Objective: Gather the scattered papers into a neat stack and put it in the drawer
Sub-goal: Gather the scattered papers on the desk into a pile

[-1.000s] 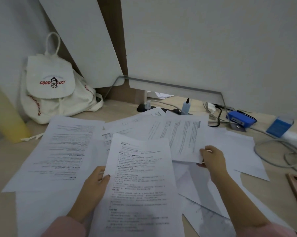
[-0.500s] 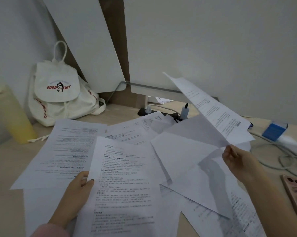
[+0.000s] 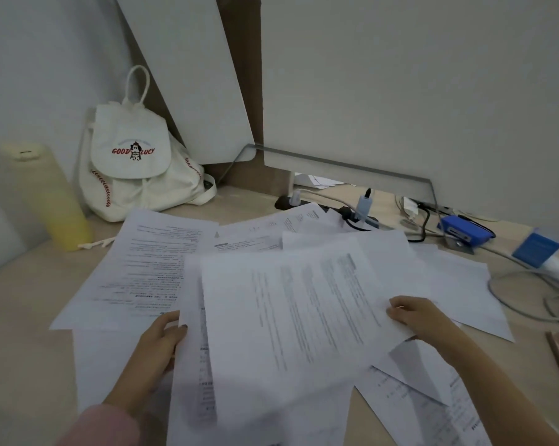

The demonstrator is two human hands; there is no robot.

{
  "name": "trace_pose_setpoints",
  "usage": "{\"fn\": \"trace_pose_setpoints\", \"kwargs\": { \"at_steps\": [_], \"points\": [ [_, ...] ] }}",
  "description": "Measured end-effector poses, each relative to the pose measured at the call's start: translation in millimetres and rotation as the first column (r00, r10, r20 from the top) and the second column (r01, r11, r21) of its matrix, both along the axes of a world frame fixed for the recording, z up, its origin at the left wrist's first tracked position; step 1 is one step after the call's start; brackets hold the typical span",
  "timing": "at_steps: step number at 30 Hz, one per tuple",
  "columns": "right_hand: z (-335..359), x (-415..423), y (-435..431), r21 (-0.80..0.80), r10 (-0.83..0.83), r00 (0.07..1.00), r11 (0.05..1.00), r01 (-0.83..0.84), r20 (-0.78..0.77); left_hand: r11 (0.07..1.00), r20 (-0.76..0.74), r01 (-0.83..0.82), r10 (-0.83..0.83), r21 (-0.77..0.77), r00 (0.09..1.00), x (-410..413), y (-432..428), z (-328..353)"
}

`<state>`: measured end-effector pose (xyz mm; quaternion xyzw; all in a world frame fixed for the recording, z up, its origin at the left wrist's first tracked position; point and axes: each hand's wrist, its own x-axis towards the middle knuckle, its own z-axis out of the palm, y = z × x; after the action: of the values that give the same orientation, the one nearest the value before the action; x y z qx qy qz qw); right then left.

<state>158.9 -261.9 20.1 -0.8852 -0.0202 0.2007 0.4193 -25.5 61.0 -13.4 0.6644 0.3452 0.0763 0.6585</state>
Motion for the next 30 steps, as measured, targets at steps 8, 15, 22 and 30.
{"fn": "trace_pose_setpoints", "kwargs": {
  "at_steps": [8, 15, 22, 30],
  "points": [
    [6, 9, 36, -0.422, 0.311, 0.91, 0.89, -0.176, 0.276, 0.999, -0.006, 0.023, -0.023, -0.034, 1.0, -2, 6, 1],
    [-3, 11, 108, -0.25, 0.369, 0.801, 0.927, -0.28, 0.47, 0.975, -0.031, 0.224, -0.223, 0.015, 0.974, 5, -5, -10],
    [-25, 29, 73, -0.334, 0.289, 0.874, 0.929, -0.158, 0.39, 0.958, -0.071, 0.165, -0.152, 0.237, 0.986, 6, 0, -19],
    [-45, 23, 38, -0.503, 0.519, 0.824, 0.787, -0.357, 0.227, 0.971, 0.074, -0.101, 0.086, 0.218, 0.994, 4, -4, -13]
  ]
}}
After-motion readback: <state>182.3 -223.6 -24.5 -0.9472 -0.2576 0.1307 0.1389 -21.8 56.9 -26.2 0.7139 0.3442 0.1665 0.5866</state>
